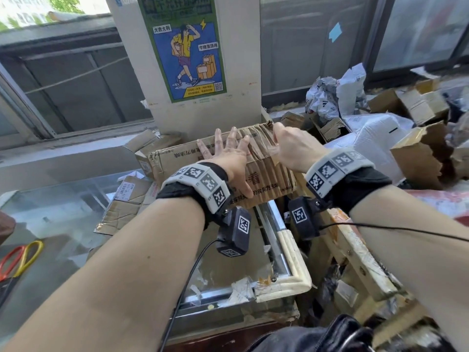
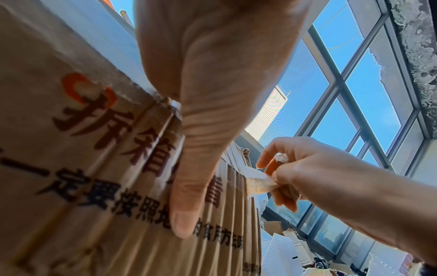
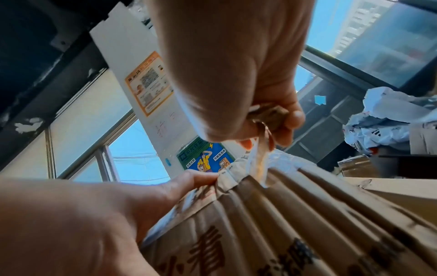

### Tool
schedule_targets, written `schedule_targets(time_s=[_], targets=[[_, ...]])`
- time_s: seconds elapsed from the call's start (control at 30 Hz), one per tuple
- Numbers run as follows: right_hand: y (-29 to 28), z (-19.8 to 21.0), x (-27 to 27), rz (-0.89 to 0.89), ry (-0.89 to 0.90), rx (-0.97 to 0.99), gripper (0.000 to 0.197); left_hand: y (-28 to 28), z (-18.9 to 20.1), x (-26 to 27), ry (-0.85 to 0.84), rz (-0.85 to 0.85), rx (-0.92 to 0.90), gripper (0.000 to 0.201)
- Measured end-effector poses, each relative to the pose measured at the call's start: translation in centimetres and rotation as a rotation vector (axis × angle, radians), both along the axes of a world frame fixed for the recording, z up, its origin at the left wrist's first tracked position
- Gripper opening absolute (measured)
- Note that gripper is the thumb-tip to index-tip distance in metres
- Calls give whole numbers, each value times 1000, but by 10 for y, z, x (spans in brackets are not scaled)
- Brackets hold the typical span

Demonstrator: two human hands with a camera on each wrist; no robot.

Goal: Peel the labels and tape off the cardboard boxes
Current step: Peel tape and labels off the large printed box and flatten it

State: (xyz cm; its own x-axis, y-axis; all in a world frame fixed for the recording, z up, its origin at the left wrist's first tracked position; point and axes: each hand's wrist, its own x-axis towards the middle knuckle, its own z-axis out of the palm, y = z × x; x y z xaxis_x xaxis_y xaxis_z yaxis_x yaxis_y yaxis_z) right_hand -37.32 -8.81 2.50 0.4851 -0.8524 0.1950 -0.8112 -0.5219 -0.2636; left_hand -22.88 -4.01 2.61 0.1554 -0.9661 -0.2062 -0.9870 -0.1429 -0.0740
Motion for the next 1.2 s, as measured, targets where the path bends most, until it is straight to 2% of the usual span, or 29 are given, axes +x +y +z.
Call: schedule_targets(time_s=[0.1,0.17,0.27,0.33,0.47,0.57,0.7,0.87,1.2], targets=[[3,1,2,-15,58,-16,5,0,-1,0,-1,6,1,136],[1,-1,0,-45,70,16,18,1,-1,1,4,8,1,136],[-5,-4,-2,-83,170,24,50,1,-1,3,17,-1,-7,135],[-7,-7,-4,-86,230,46,54,1,0,2,11,0,0,135],[-12,-10,-6,39,43,63,43,0,2,-1,-4,3,22,136],[-14,-12,-6,96,2,74,42,0,4,-5,-21,6,45,136],[-21,-12,-11,88,-159,262,43,1,3,-7,-23,10,49,136],[-28,-16,-16,70,-391,494,36,1,4,-6,-7,5,36,136],[-26,-23,-27,77,-704,682,22,1,1,-6,-7,-4,35,137]])
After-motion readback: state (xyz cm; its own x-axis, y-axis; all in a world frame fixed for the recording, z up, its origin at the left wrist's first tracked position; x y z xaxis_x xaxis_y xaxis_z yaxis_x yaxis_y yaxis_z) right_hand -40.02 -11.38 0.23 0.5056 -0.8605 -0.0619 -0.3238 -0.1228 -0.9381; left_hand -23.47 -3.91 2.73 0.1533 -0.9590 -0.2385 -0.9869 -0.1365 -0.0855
